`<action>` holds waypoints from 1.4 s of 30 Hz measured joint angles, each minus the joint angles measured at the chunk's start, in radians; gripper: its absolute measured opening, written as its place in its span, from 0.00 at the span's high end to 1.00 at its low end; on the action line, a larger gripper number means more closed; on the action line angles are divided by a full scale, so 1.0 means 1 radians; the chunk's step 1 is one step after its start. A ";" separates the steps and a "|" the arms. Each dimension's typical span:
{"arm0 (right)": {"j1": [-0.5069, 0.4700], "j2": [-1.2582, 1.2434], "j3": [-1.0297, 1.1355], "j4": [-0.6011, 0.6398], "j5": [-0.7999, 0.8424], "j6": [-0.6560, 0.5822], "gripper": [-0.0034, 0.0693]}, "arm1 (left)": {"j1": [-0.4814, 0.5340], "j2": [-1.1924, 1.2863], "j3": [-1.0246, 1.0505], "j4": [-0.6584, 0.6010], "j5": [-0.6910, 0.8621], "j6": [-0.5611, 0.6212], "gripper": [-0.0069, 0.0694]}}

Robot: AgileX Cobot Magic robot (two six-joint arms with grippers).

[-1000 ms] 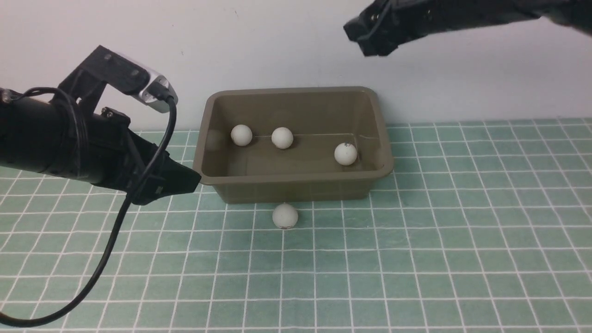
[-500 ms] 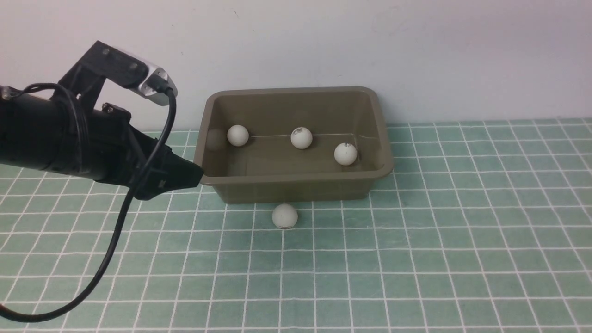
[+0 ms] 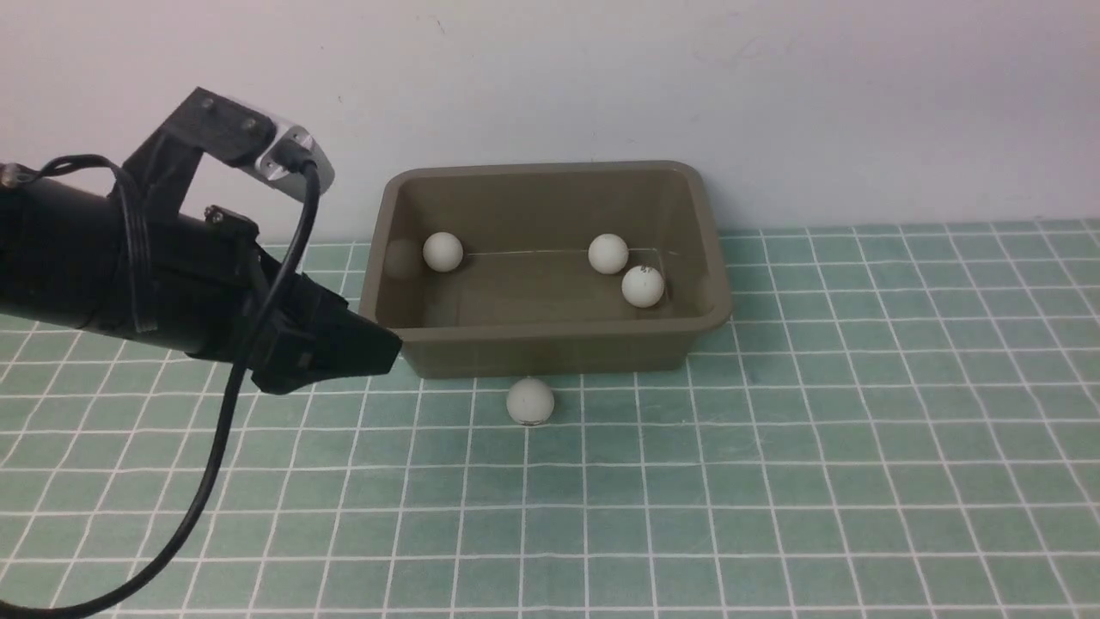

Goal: Put the table tennis balls in the box on the green coffee tablecloth.
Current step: 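Reach for and grasp a ping pong ball on the table beside the basket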

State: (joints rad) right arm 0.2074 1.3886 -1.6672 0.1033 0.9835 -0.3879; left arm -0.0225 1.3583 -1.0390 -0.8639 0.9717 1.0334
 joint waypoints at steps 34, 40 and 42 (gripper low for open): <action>0.000 0.000 0.000 0.031 -0.025 -0.004 0.34 | -0.008 -0.391 0.557 -0.358 -0.452 -0.066 0.35; 0.000 0.000 0.000 0.050 -0.043 -0.004 0.34 | -0.087 -0.319 0.578 -0.770 -0.561 0.425 0.35; 0.000 0.000 0.000 0.055 -0.045 -0.004 0.34 | -0.108 -0.294 0.577 -0.803 -0.562 0.518 0.35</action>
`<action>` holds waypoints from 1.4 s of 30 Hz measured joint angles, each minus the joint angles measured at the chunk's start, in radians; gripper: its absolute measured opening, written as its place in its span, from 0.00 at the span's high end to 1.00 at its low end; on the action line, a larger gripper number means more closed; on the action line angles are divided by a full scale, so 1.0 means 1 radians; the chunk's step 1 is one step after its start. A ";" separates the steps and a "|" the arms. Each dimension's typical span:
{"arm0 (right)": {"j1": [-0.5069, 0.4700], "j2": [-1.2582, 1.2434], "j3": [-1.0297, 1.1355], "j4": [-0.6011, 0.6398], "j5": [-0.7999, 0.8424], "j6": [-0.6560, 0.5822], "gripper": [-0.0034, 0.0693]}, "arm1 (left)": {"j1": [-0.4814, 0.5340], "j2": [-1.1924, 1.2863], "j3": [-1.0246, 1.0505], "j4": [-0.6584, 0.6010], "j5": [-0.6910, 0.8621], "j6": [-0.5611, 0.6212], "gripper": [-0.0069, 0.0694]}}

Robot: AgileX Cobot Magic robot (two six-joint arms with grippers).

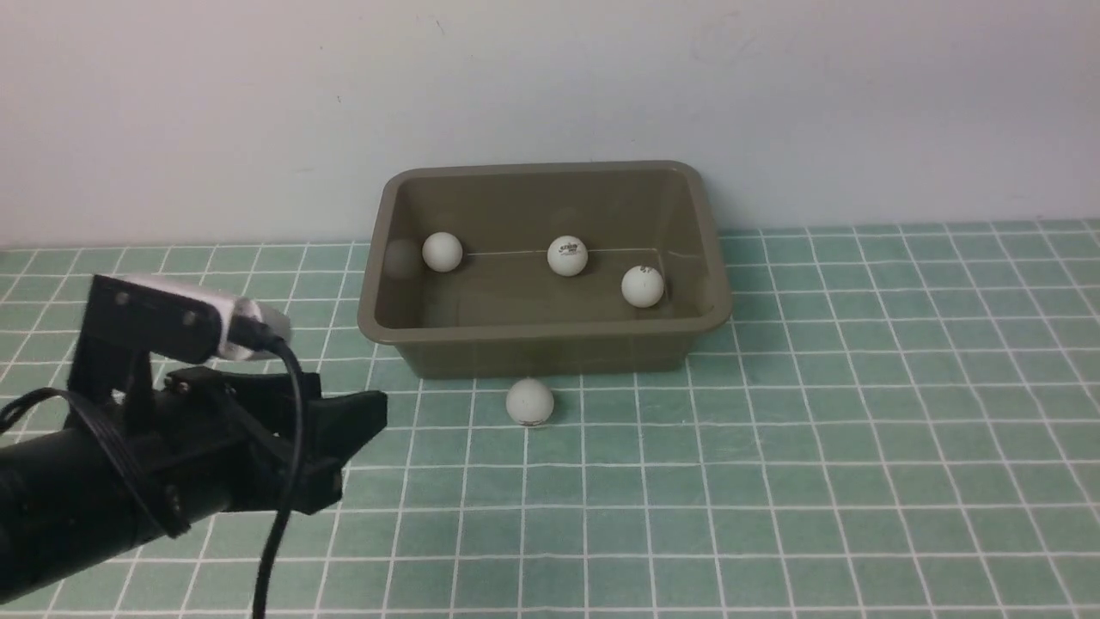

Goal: Put the table tennis balls in the box on the green coffee tablecloth.
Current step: 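Reach for and grasp a ping pong ball on the table beside the basket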

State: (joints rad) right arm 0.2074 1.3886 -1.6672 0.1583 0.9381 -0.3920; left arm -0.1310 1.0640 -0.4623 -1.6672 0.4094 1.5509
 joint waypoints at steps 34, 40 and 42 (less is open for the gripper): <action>0.000 0.000 0.000 0.017 0.000 -0.016 0.34 | -0.078 0.202 -0.010 0.674 0.112 -0.647 0.41; 0.000 0.000 0.000 0.017 0.000 -0.018 0.34 | -0.078 0.232 -0.010 0.523 -0.056 -0.468 0.41; 0.000 0.000 0.000 0.017 0.000 -0.020 0.34 | -0.078 0.247 -0.010 0.428 -0.060 -0.368 0.41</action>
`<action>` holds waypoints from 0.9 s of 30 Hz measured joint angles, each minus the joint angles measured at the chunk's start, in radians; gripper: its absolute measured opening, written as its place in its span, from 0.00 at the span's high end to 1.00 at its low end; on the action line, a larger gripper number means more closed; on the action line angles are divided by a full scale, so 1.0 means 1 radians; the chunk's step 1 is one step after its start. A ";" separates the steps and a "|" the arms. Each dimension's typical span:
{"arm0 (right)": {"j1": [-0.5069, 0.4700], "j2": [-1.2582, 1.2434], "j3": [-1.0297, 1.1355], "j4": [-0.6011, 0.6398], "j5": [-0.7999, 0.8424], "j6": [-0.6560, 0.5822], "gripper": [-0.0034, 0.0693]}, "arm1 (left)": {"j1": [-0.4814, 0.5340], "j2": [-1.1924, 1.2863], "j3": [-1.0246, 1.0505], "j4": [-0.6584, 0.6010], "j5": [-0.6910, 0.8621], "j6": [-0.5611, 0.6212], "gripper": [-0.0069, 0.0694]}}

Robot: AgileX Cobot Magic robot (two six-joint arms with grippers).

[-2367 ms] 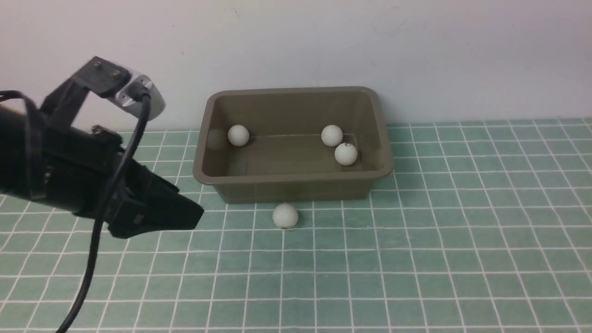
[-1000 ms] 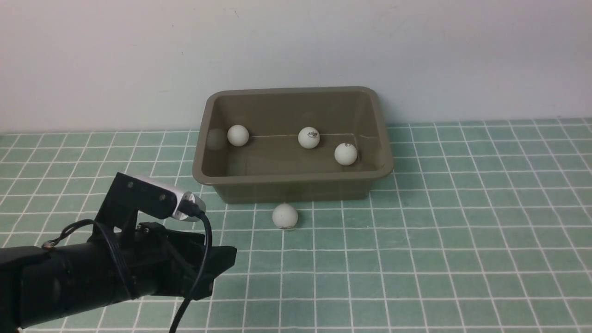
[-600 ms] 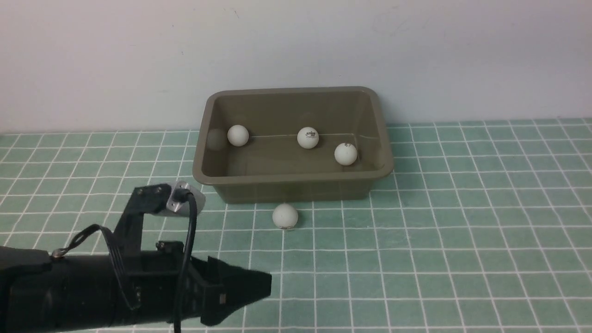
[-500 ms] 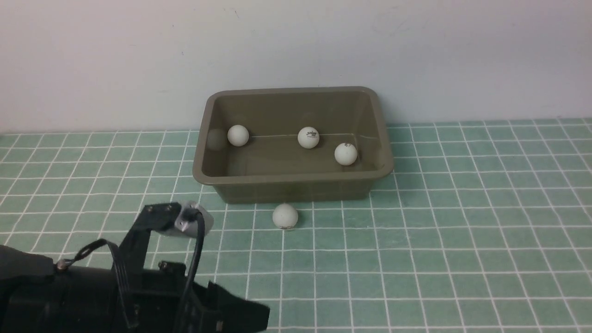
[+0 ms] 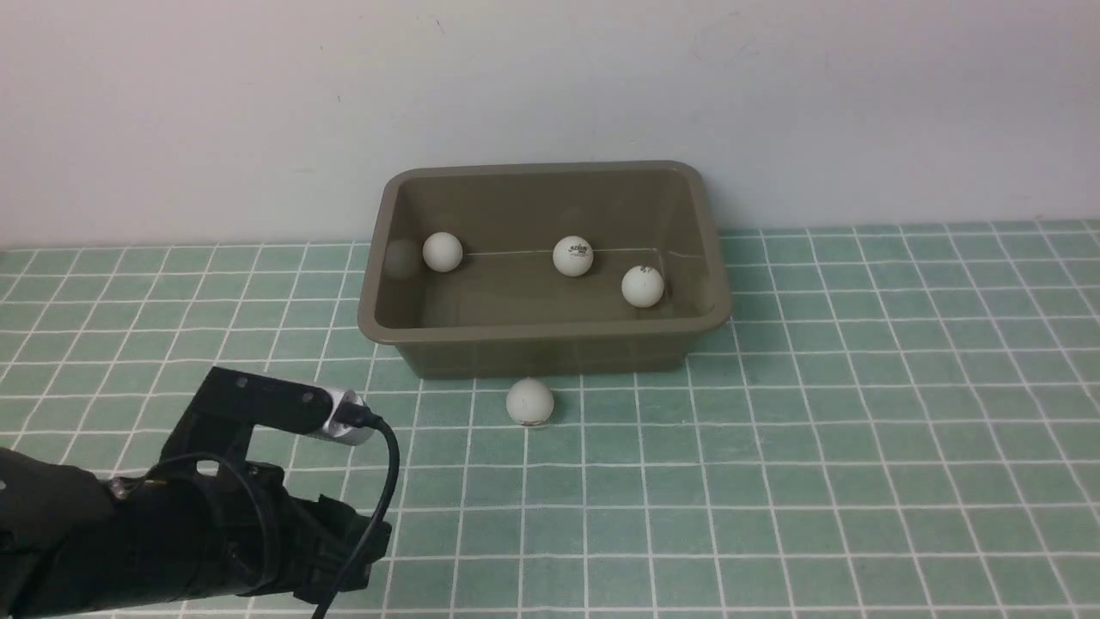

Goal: Put the table tennis balls in the box on the green coffee tablecloth.
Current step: 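Reach for and grasp a ping pong ball on the table beside the basket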

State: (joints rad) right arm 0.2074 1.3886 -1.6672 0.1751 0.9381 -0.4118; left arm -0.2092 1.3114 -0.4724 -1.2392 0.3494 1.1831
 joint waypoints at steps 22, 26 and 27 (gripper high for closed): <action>0.000 0.000 0.000 0.000 -0.028 -0.001 0.34 | -0.001 0.389 -0.279 -0.472 0.125 0.646 0.29; 0.000 0.001 0.000 0.000 -0.037 -0.001 0.34 | -0.001 0.405 -0.311 -0.472 0.153 0.644 0.29; 0.000 0.001 0.000 0.000 -0.039 -0.002 0.34 | -0.001 0.405 -0.313 -0.472 0.162 0.644 0.29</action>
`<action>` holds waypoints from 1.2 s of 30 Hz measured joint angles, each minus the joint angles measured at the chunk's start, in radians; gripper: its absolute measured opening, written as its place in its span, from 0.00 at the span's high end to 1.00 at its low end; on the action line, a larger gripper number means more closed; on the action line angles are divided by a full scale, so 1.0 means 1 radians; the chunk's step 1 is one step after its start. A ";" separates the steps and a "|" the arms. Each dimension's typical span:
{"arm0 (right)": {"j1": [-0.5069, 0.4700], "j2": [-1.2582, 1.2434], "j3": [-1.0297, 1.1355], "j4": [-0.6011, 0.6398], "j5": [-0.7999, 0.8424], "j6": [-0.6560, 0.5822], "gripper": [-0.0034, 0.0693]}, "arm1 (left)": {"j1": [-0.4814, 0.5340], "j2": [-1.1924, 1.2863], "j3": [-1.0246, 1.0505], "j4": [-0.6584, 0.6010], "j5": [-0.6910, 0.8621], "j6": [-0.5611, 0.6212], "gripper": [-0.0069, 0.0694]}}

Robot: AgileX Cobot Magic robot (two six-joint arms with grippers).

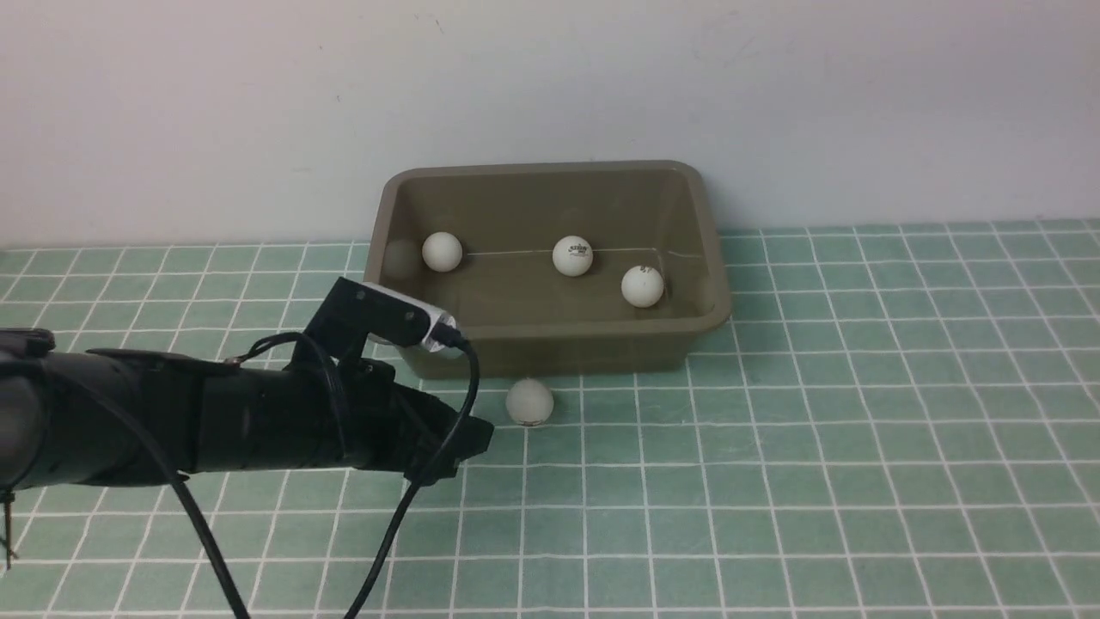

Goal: Put the table tennis balls in the box on the green coffee tablecloth.
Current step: 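Reach for and grasp a ping pong ball on the table beside the basket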

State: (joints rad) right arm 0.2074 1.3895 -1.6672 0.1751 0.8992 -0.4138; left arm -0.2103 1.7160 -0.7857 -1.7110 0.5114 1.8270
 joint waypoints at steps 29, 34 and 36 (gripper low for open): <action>0.000 0.000 0.000 -0.023 -0.022 -0.012 0.34 | -0.001 -0.321 -0.006 1.484 0.122 -1.614 0.39; 0.000 0.000 0.000 -0.023 -0.022 -0.023 0.34 | -0.001 -0.300 -0.005 1.744 -0.017 -1.765 0.39; 0.000 0.000 0.000 -0.023 -0.022 -0.024 0.34 | -0.001 -0.305 -0.005 1.784 -0.088 -1.787 0.39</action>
State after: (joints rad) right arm 0.2074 1.3895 -1.6672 0.1518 0.8776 -0.4380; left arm -0.2113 1.4111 -0.7908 0.0728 0.4232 0.0403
